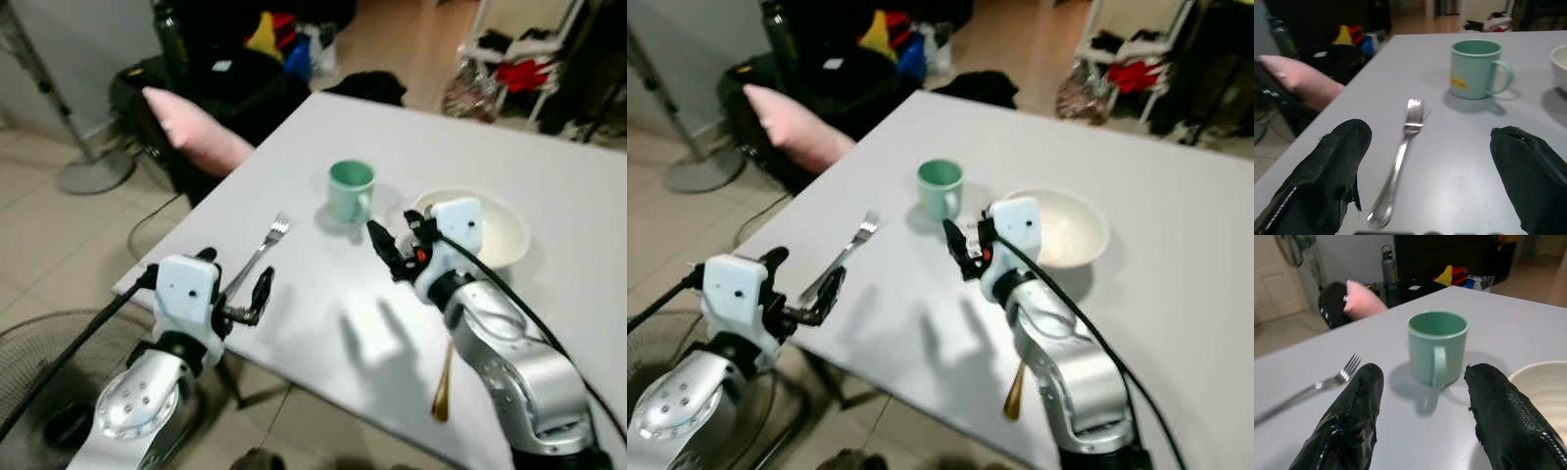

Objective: Setting the table

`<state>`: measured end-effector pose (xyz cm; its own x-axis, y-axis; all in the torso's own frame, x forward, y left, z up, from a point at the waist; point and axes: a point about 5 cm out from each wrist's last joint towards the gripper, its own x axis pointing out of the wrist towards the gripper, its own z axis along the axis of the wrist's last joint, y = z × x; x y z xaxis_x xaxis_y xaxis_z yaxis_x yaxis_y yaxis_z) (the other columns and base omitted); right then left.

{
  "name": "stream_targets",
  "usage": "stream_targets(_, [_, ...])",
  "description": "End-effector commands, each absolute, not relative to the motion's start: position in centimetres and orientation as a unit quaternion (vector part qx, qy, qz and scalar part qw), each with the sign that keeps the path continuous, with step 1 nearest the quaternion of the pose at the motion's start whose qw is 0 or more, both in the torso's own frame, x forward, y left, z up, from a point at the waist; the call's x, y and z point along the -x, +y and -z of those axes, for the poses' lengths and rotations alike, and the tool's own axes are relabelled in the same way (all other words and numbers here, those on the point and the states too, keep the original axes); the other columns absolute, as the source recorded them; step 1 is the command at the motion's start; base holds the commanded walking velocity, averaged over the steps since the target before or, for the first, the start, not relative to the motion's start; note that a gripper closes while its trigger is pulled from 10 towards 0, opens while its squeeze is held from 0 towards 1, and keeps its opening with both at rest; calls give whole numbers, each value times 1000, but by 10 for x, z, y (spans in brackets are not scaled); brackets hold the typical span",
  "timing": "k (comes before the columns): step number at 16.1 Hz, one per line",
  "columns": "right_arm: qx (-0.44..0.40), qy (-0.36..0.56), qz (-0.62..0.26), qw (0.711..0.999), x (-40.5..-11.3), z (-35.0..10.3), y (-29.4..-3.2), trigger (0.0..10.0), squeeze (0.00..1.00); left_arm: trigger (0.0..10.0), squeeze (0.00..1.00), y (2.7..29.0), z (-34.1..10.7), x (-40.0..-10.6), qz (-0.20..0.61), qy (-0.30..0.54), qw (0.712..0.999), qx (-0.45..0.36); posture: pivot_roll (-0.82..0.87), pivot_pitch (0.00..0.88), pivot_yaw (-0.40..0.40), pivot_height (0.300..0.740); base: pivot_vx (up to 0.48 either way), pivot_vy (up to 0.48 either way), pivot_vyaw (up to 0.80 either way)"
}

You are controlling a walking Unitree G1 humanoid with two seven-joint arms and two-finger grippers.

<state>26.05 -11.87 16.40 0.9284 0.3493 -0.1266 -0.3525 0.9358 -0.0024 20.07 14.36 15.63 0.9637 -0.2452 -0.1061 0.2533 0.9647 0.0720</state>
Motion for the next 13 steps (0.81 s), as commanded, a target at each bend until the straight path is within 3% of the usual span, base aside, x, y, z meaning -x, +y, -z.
stream_targets(1, [17, 57, -186, 981, -259, -163, -117, 10000, 0, 10000, 94, 146, -156, -202, 117, 46, 991, -47, -64, 0, 89, 740, -274, 0, 0])
stream_targets(3, [28, 55, -183, 981, -258, -161, -121, 10000, 0, 10000, 86, 145, -156, -203, 116, 46, 991, -47, -65, 0, 88, 740, -274, 0, 0])
stream_targets(11, [10, 71, -175, 982, -249, -149, -128, 10000, 0, 10000, 90, 149, -159, -204, 87, 35, 995, -46, -39, 0, 68, 740, 0, 0, 0])
stream_targets(13, [3, 75, -178, 981, -246, -145, -131, 10000, 0, 10000, 86, 149, -157, -200, 85, 38, 995, -46, -40, 0, 68, 740, 0, -379, 0])
